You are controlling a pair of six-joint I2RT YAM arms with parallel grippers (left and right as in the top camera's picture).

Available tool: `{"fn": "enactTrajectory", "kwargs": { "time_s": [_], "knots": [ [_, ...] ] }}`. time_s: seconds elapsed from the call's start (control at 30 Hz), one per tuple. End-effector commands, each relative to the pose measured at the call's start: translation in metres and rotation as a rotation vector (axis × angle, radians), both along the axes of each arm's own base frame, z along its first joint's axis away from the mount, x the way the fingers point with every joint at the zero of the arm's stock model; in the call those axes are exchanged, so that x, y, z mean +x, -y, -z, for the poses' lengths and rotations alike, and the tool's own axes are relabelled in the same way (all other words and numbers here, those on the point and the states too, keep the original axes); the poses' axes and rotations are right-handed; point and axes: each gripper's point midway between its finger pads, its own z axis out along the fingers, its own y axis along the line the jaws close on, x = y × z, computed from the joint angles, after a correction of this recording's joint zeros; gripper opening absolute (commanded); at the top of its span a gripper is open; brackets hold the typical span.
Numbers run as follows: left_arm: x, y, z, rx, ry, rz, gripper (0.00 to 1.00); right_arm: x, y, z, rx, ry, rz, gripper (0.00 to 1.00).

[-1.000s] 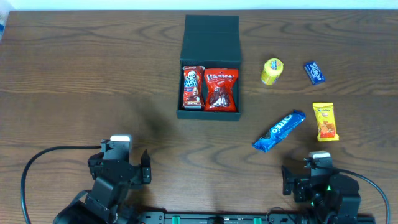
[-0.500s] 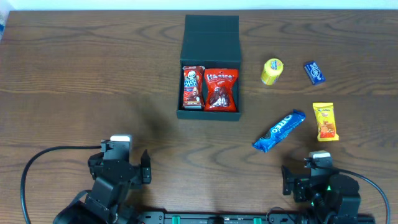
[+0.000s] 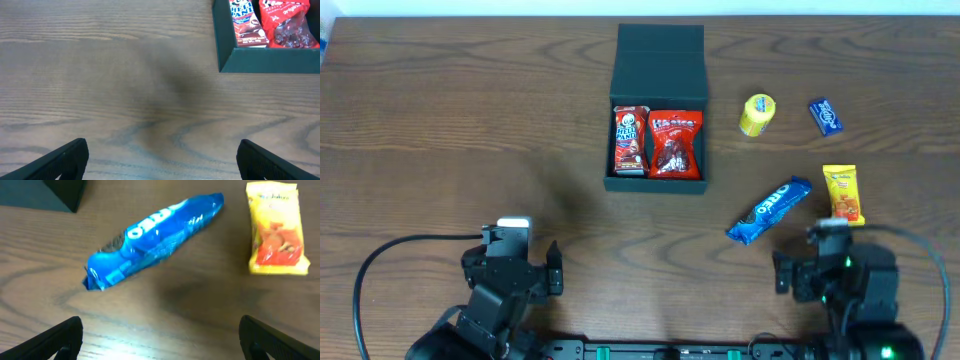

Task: Pack container
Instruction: 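Reach the right gripper to the blue Oreo pack and grasp it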

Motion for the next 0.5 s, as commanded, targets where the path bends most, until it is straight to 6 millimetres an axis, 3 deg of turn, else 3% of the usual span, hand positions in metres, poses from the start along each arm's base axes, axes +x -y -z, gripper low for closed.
{"fn": "enactTrajectory", "kwargs": {
  "time_s": [0.0, 0.13, 0.27, 0.47],
  "knots": [
    [0.000, -0.005, 0.002, 0.029, 0.003, -0.009, 0.95, 0.020, 0.000, -0.032, 0.000, 0.015, -0.007, 0.99],
    [0.000, -0.005, 0.002, 0.029, 0.003, -0.009, 0.95, 0.039, -0.018, -0.055, 0.103, -0.019, -0.033, 0.99],
    [0.000, -0.005, 0.002, 0.029, 0.003, -0.009, 0.95, 0.048, -0.053, -0.076, 0.318, -0.094, -0.048, 0.99],
    [0.000, -0.005, 0.002, 0.029, 0.003, -0.009, 0.95, 0.064, -0.073, -0.081, 0.372, -0.149, -0.076, 0.99]
  ]
}}
